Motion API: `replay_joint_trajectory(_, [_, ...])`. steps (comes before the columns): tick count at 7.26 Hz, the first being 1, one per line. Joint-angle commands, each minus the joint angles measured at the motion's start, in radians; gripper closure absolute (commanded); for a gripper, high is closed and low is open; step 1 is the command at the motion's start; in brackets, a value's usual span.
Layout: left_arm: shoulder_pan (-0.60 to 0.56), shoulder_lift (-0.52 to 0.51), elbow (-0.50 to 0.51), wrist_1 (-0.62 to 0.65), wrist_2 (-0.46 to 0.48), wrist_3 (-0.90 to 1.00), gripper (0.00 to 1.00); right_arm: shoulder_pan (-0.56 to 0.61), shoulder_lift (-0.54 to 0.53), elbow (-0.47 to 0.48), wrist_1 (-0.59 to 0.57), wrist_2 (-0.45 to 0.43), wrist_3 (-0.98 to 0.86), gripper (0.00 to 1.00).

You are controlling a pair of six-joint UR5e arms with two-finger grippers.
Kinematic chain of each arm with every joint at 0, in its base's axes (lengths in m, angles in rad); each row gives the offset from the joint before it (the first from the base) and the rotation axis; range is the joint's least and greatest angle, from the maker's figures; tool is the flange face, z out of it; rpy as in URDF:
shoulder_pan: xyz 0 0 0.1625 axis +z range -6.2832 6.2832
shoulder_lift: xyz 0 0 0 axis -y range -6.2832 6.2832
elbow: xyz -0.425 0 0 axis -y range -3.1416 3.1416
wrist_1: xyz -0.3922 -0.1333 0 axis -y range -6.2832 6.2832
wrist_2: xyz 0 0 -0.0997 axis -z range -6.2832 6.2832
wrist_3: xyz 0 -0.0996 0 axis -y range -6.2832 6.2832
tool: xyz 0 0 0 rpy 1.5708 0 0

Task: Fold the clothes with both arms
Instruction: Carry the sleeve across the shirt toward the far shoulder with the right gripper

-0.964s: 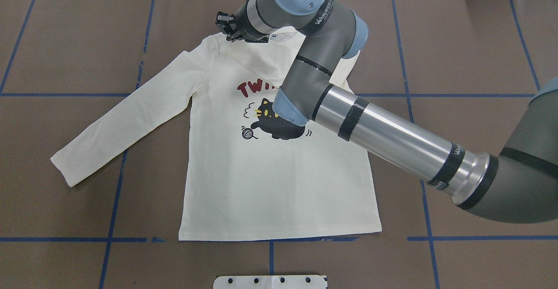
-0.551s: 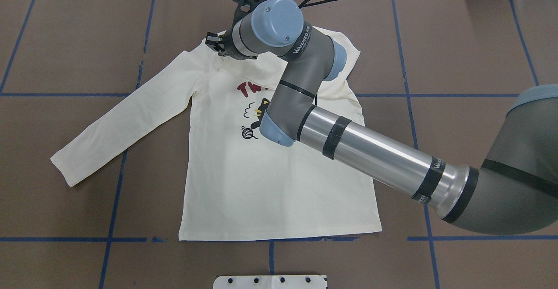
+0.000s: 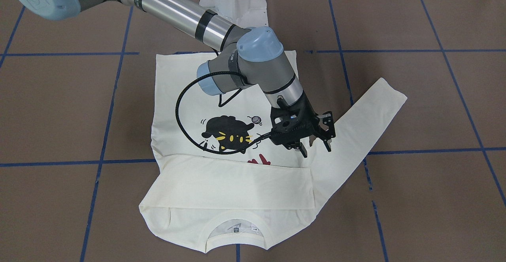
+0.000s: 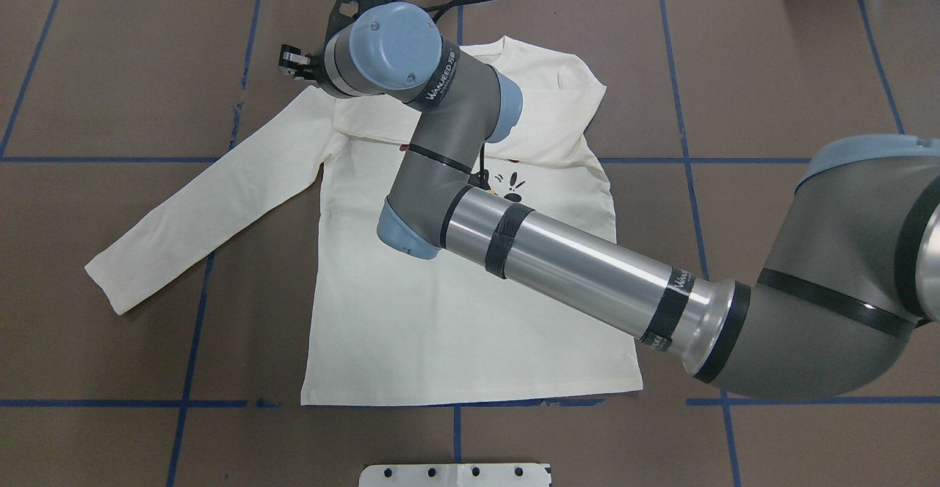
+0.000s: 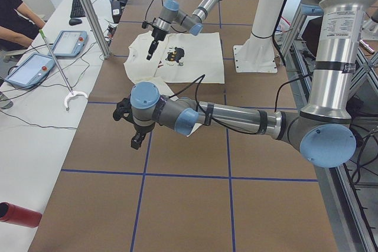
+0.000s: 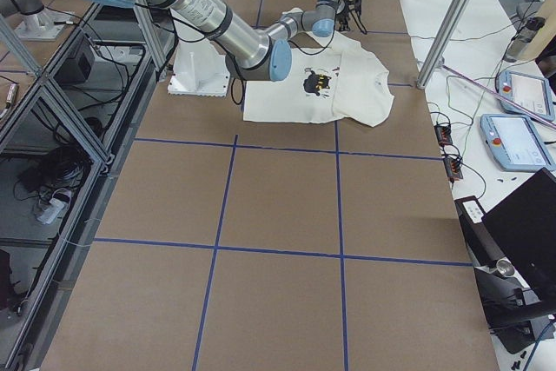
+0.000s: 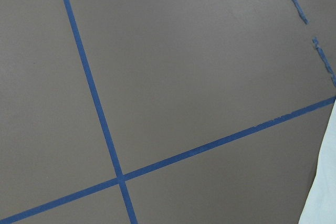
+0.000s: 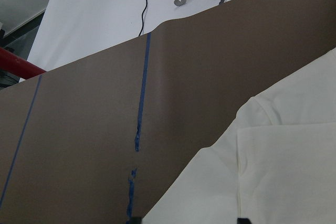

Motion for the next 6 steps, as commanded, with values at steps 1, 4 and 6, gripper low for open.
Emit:
replay_joint_trajectory(1, [0.005, -0.004, 0.005, -0.014, 0.002, -0.084, 0.00, -0.006, -0.004, -0.002, -0.063, -0.002, -0.004, 0.00])
replay_joint_trajectory(4, [0.242, 0.029, -0.017, -0.341, 0.219, -0.718, 0.00, 0.082, -0.168, 0.349, -0.498, 0.203, -0.087, 0.00])
replay_joint_trajectory(6, [0.443, 0.134, -0.156, -0.411, 0.443, -0.992, 0.00, 0.163, -0.315, 0.579, -0.796, 0.279, -0.277, 0.00])
